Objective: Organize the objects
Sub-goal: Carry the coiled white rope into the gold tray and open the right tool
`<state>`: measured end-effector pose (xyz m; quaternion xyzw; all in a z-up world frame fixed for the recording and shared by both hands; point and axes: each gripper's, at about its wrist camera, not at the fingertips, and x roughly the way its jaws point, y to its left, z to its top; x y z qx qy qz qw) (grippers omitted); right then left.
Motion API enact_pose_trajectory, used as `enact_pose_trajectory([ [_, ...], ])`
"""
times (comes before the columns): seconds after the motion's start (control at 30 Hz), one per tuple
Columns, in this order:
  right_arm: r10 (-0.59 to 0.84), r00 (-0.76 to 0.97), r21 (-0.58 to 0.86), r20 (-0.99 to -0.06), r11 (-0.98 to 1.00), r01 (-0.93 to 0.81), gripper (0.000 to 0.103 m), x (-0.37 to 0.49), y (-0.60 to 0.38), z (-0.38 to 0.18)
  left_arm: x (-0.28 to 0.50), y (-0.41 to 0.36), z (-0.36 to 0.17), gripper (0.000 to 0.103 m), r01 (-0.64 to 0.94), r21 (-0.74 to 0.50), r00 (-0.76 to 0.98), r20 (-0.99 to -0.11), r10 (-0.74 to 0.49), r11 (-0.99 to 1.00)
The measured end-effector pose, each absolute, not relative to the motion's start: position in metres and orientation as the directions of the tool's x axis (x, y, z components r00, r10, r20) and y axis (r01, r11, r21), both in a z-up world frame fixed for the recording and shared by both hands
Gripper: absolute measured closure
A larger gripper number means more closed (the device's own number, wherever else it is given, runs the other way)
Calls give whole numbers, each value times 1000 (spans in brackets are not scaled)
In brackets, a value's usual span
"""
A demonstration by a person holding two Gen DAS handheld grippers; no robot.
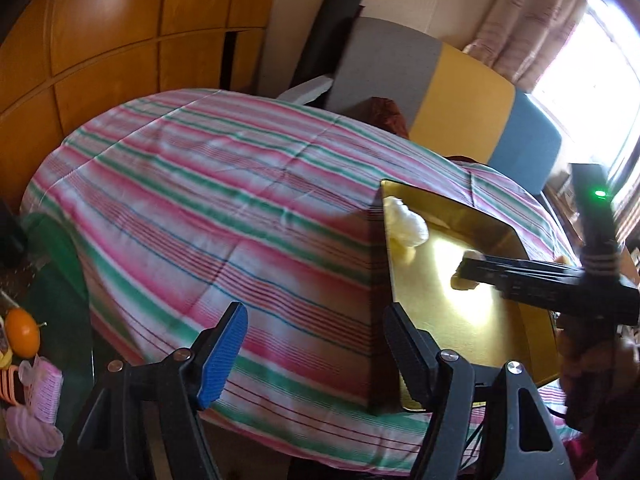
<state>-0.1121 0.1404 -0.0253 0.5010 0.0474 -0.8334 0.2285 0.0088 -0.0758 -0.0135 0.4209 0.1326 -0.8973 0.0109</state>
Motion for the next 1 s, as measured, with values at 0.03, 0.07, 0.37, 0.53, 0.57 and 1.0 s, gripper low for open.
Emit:
enact_pose_trajectory([
  [0.03,-332,-381,147,-863,-886,439,63,-118,132,-32,8,-78,-16,32,139,-235,-640,-763,94,-962],
  [0.07,-324,-374,140,-869,-885,443,63,-124,125,-39,8,-80,-18,32,142,-239,-635,-766,97,-961],
  [0.37,-275,-372,97,-887,-897,431,63,-165,103,-70,3,-87,-33,32,164,-267,-599,-792,119,-950],
  [0.53,-268,-391,79,-880,-896,436,59,-179,88,-72,2,-84,-38,32,165,-270,-586,-800,126,-949],
  [0.57,-270,-391,81,-880,-896,437,58,-180,88,-71,2,-83,-38,32,163,-271,-586,-800,128,-949],
  [1.0,-219,-588,-46,-779,-915,402,16,-113,110,-3,6,-75,-28,32,154,-258,-620,-777,110,-954],
])
